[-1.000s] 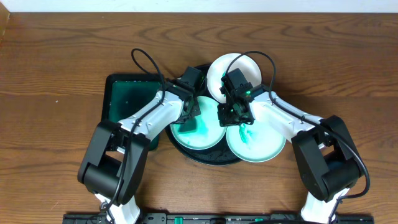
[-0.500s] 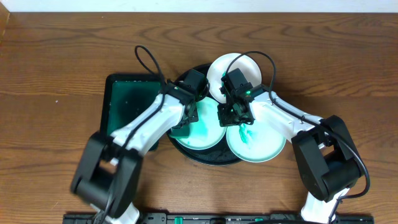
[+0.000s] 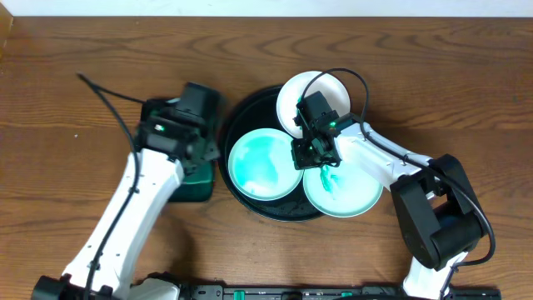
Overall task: Clean dirty plates on tray and stack at the side
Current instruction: 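Return the sponge to the green tray with the left gripper, then lift the cleaned plate off the black tray with the right gripper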
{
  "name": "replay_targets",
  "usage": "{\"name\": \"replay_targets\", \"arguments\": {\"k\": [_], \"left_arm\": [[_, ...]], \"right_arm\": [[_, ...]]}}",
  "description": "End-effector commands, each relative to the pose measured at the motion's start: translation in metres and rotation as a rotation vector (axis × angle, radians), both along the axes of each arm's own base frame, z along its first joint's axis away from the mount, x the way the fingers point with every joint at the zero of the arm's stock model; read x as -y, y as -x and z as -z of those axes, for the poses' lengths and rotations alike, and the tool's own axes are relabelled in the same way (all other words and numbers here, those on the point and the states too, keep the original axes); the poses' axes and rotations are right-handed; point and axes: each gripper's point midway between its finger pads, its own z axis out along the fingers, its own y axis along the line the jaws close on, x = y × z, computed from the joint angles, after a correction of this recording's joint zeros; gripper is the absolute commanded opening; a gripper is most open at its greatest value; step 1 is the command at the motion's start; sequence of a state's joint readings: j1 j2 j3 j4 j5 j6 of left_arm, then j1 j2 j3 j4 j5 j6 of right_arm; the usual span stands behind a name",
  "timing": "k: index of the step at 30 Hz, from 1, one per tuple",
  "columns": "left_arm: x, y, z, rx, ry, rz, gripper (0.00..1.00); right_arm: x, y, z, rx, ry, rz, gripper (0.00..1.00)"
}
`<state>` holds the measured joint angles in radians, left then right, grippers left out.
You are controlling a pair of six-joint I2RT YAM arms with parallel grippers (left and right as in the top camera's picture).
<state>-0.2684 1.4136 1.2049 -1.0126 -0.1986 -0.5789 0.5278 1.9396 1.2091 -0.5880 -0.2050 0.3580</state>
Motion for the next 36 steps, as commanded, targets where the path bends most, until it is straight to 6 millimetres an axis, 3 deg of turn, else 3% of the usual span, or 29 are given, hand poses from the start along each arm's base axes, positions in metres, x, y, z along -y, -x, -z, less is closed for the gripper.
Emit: {"name": "replay_targets", "arguments": {"k": [1,9,16,24,36], "left_arm": [[-0.022,-0.001,0.009,-0.038,-0.017,-0.065,0.07],[-0.039,-0.004,0.040,-0.145,-0.017,-0.122,0.07],[-0.038,-0.005,0.061,-0.211,-0.031,-0.115,0.07],[-0.035,-0.009,0.064,-0.206,-0.012,-0.105,0.07],[-0.035,-0.009,0.064,-0.206,-0.012,-0.105,0.07]], "right_arm": [[-0.015,-0.011,-0.027,0.065,-0.066,-0.056,0.01],[-0.023,-0.018,-0.084,0.222,-0.090,-0.121,0.01],[0.004,-0.023,-0.120,0.356,0.028,-0.103,0.01],[0.033,-0.028,-0.160,0.495,0.135,-0.073,0.01],[0.050,-0.032,-0.184,0.616,0.266,-0.126,0.01]]}}
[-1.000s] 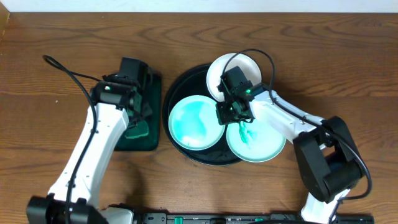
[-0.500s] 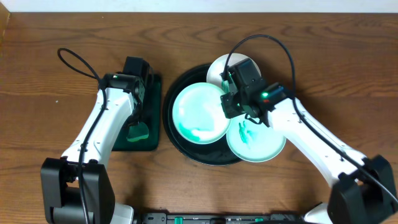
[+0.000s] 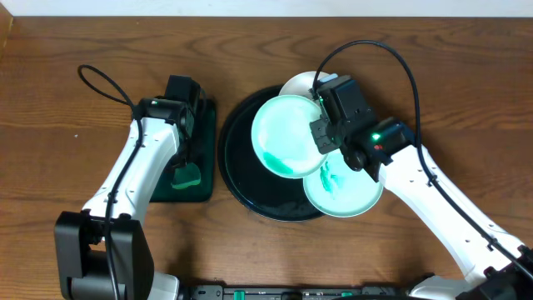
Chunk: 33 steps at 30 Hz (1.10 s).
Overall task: Clean dirty plates on tray and stack at the side
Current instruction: 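Lift the cleaned plate off the black tray with the right gripper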
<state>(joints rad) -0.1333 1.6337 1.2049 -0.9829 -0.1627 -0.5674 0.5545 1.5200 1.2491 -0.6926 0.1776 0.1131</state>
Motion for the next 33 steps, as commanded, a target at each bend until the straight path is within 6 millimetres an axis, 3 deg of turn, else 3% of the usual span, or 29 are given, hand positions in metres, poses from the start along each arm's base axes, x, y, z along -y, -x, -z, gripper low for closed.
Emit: {"name": "replay_targets", "arguments": {"k": [1,14,20,26,33], "left_arm": [[-0.002,0.001,0.002,-0.011,-0.005,0.013,0.07],[-0.002,0.000,0.002,-0.007,-0.004,0.013,0.07],[-0.002,0.000,0.002,-0.006,-0.004,0.013,0.07],[-0.001,-0.005,0.002,0.009,-0.005,0.035,0.07],[-0.002,-0.024,0.002,0.063,-0.011,0.096,0.07]], "right_arm": [[0.003,-0.004,-0.022,0.092,0.085,-0.027,0.01],[-0.003,0.003,-0.039,0.238,0.323,-0.047,0.01],[-0.002,0.000,-0.062,0.365,0.468,-0.022,0.01],[-0.026,0.012,-0.089,0.501,0.597,-0.079,0.01],[-0.046,0.029,-0.098,0.560,0.631,-0.115,0.01]]}}
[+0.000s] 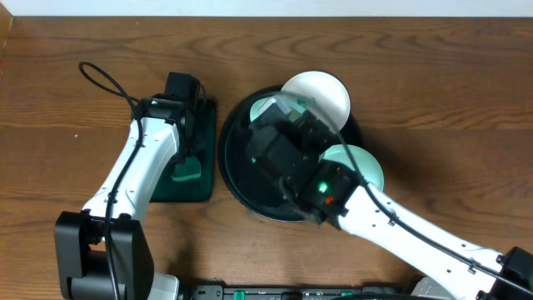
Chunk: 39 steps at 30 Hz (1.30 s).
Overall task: Clean dirty plates on tray and stack at the side
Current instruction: 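Lift the cleaned plate off the black tray with the right gripper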
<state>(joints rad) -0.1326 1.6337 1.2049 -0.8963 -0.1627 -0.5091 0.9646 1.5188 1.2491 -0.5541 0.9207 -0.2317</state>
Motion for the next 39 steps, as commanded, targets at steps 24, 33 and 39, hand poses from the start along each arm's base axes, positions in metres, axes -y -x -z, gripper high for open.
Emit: {"name": "replay_targets", "arguments": {"k": [24,33,39], "left_arm": [[-0.029,-0.021,0.068,-0.120,-0.011,0.113,0.07],[-0.029,-0.022,0.068,-0.117,-0.011,0.113,0.07],[-0.029,-0.022,0.068,-0.117,-0.011,0.113,0.07]], "right_arm": [[0.009,0.038,-0.074,0.300,0.278,0.128,0.01],[0.003,0.041,-0.075,0.309,0.267,0.114,0.01],[0.002,0.041,-0.075,0.309,0.267,0.114,0.01]]}}
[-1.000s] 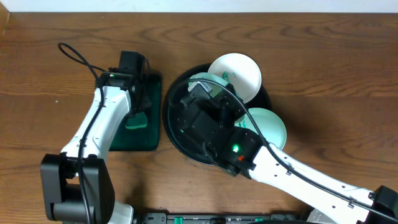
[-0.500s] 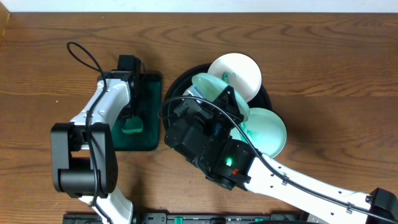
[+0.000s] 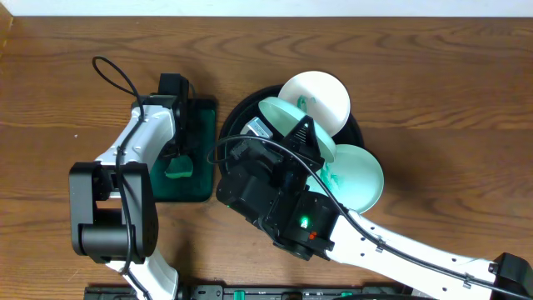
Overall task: Clean dirty plates on tray and stack at the side
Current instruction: 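Lift the cleaned plate off the black tray with the right gripper, then set the plate down on the table right of the tray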
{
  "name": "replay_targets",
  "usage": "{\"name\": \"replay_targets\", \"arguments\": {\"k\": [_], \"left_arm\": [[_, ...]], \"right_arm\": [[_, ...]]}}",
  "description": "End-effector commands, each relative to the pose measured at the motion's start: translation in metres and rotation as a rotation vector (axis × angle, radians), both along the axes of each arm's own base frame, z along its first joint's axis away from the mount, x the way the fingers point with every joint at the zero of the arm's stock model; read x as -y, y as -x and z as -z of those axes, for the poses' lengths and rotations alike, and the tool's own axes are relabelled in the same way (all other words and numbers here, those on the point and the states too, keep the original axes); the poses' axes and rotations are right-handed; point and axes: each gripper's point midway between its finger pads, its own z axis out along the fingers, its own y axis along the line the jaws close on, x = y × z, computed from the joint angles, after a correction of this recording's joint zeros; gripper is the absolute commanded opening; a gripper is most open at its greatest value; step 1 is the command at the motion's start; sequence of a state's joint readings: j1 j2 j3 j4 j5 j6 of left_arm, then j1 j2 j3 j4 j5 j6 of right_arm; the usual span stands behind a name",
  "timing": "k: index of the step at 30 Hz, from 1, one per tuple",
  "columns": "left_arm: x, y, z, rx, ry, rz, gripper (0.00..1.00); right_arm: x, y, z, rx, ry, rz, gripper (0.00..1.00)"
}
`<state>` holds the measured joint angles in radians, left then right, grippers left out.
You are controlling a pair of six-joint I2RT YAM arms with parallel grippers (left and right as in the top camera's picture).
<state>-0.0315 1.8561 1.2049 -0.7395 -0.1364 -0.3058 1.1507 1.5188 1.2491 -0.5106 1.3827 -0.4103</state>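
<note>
My right gripper point(image 3: 298, 140) is raised close to the overhead camera and shut on the rim of a mint-green plate point(image 3: 283, 117), held tilted above the black round tray point(image 3: 231, 125). A white plate point(image 3: 321, 92) rests on the tray's far edge. A second mint-green plate point(image 3: 360, 175) with green smears lies on its right side. To the left, a green sponge point(image 3: 177, 169) lies on a dark green mat point(image 3: 200, 190). My left gripper point(image 3: 179, 150) hangs just over the sponge, and its jaws are hidden by the wrist.
The right arm's big black wrist point(image 3: 266, 192) covers the near half of the tray. Bare wooden table point(image 3: 433, 100) surrounds the tray and mat. A loose black cable point(image 3: 112, 75) loops behind the left arm.
The right arm has risen nearer the camera, and the mint plate it holds is tilted more steeply. The left gripper sits slightly lower over the sponge, whose green now shows less.
At first two mint plates and a white one lay on the tray, with my right gripper at the left mint plate's rim and my left arm over the mat. Then the right gripper held that plate lifted, then higher. The left gripper stayed over the sponge.
</note>
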Motion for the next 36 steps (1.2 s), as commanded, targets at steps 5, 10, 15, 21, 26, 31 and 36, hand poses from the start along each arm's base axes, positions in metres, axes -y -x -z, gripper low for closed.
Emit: {"name": "replay_targets", "arguments": {"k": [5,10,15,21,26,31,36], "left_arm": [[-0.001,0.002,0.002,-0.011,-0.003,0.013,0.07],[0.000,0.002,0.002,-0.011,0.003,0.014,0.07],[0.002,0.002,0.002,-0.013,0.016,0.015,0.07],[0.002,0.003,0.002,-0.014,0.016,0.015,0.08],[0.002,0.003,0.002,-0.015,0.016,0.015,0.07],[0.002,0.003,0.002,-0.016,0.016,0.015,0.07],[0.002,0.005,0.002,-0.025,0.016,0.015,0.07]], "right_arm": [[0.005,0.003,-0.019,0.042,-0.028,0.021,0.01],[0.002,0.002,-0.016,0.031,-0.055,0.008,0.01],[0.001,-0.001,-0.011,0.028,-0.105,0.008,0.01],[0.004,-0.003,-0.006,0.030,-0.171,0.020,0.01],[-0.009,-0.012,0.049,-0.224,-0.499,-0.037,0.01],[0.007,-0.021,0.092,-0.389,-0.980,0.188,0.01],[0.055,-0.042,0.099,-0.298,-1.192,0.439,0.01]]}}
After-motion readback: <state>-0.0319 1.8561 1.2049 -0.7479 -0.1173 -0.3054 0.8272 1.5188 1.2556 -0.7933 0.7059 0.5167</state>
